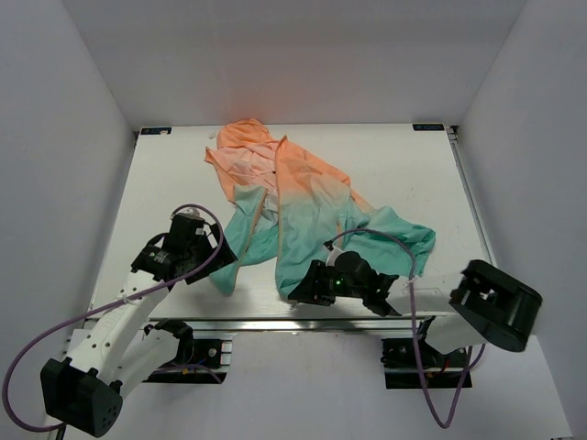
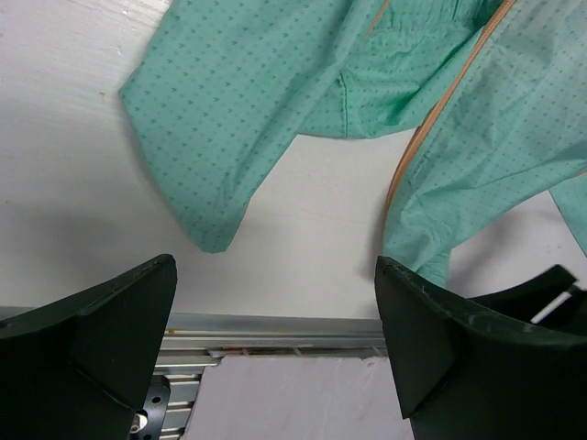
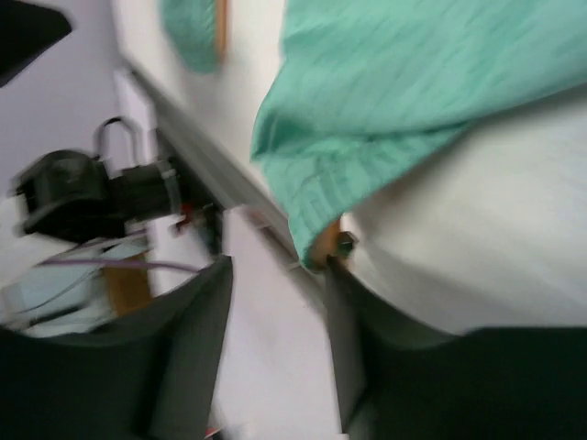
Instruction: Zip up the jacket
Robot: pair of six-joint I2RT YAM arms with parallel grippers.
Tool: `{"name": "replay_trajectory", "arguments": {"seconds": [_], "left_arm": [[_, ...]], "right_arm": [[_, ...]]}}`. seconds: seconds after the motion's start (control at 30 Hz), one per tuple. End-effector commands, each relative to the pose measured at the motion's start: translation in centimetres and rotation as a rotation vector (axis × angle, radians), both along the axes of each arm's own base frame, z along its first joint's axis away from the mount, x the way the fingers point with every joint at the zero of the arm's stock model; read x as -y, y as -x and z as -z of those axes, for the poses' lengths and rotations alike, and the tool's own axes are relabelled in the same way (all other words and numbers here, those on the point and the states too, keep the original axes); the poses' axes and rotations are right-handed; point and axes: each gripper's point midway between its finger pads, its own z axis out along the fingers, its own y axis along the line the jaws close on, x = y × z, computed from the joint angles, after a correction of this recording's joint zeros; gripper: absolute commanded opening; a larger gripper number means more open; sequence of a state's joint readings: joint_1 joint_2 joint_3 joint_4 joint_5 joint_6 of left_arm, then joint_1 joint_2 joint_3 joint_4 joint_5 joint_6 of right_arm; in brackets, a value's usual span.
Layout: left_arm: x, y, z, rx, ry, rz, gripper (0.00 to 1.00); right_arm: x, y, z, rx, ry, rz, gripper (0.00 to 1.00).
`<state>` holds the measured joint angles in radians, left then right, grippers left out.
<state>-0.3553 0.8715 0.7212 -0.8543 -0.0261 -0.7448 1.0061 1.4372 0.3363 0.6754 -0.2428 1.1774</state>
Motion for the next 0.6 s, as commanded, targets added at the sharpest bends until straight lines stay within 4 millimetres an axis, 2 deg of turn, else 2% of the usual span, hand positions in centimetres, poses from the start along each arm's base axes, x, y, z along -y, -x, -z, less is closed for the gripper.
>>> {"name": "replay_trajectory", "arguments": {"seconds": [0.0,0.03,0.07,0.1,0.17,0.2,0.23,0.33,0.43,0.5,0.57], "left_arm": [[-0.1,-0.4,-1.5,0.032,0.002,-0.013,0.98],[-0.3,-0.3,-1.4,0.030,-0.006,-0.018,0.98],[-0.3,-0.3,-1.4,0.030,-0.006,-0.018,0.98],[-0.2,-0.3,-1.4,0.030,-0.005,-0.017,0.98],[-0.2,-0.4,-1.4,0.033,-0.004,-0.016,0.98],[-0.3,-0.4,-1.3,0.030,-0.007,-0.017,0.98],[-0.3,-0.3,-1.3,0.028,-0.010,-0.016,0.98],[-0.4,-0.3,-1.0,0.023,-0.018,-0.016,0.98],[-0.5,-0.3,-1.0,0.022,-0.021,-0.018,0.98],[-0.6,-0.2,-0.8,0.019,-0.024,-0.018,0.98],[-0.6,-0.1,-0.7,0.012,-0.028,-0.020,0.98]], "right_arm": [[1.7,-3.5,-1.0,0.207,0.162,0.109,0.53],[3.4,-4.0,-1.3,0.246,0.246,0.140,0.64],[4.1,-4.8,-1.9,0.299,0.292,0.158,0.80],[4.5,-6.5,-3.8,0.382,0.322,0.209,0.89],[6.0,-7.2,-5.4,0.552,0.423,0.137,0.89],[5.5,-7.6,-7.4,0.641,0.408,0.091,0.89],[6.0,-7.7,-7.8,0.740,0.463,0.014,0.89],[4.9,-7.3,-9.7,0.942,0.479,-0.198,0.89],[3.4,-6.5,-10.1,1.039,0.494,-0.323,0.89],[3.2,-6.8,-8.9,1.079,0.591,-0.372,0.89],[2.2,-6.2,-8.8,1.127,0.629,-0.424,0.89]]}}
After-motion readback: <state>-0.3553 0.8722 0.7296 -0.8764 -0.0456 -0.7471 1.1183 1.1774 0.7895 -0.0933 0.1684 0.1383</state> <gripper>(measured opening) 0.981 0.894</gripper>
